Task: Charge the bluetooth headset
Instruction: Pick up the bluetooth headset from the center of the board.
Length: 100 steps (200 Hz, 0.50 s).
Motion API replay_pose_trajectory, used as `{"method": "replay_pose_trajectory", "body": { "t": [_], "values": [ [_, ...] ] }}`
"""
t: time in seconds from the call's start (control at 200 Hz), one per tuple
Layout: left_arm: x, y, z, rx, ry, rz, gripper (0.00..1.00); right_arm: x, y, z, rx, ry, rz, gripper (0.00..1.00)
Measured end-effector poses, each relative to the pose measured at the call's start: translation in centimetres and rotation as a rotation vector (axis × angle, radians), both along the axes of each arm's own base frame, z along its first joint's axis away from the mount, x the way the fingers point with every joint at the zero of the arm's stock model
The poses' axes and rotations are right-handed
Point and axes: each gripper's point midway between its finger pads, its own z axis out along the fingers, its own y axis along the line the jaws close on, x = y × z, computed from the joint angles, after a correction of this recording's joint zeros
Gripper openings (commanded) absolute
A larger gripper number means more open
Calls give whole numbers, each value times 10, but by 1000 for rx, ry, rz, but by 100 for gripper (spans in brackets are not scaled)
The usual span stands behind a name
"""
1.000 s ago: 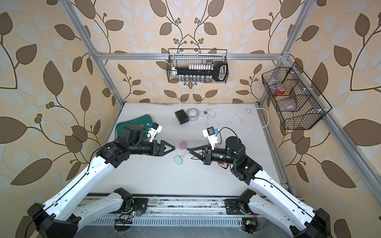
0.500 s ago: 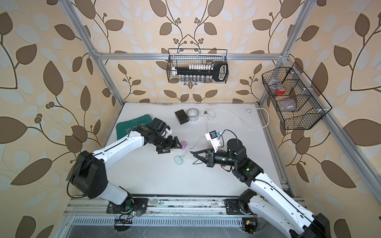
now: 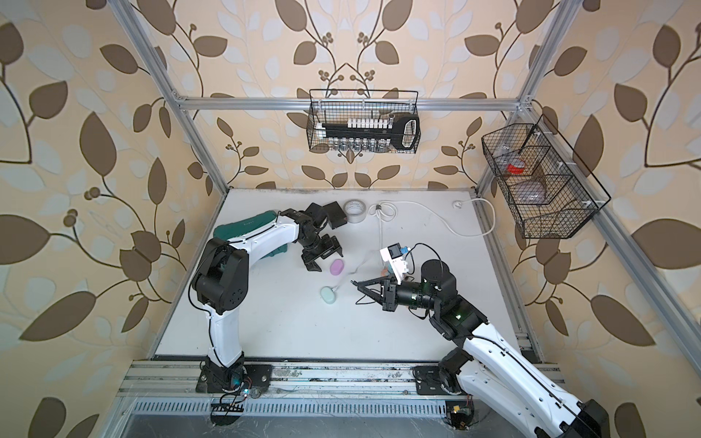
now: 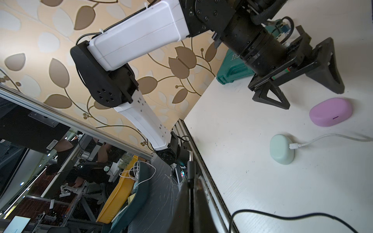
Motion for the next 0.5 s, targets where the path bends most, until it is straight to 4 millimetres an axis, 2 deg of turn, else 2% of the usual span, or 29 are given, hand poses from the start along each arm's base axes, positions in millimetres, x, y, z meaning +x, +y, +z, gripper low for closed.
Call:
{"method": "replay_pose_trajectory", "body": {
  "t": [0.125,0.285,0.5],
  "values": [
    [2,5,10,33,19,69,92,0,-1,-1,7,-5,-4,1],
    [-3,5,7,61,57,145,92,2,-2,0,14,-11,-10,1],
    [-10,-13,-14,86,122,186,92,1,-3,5,29,-24,-14,1]
  ]
}}
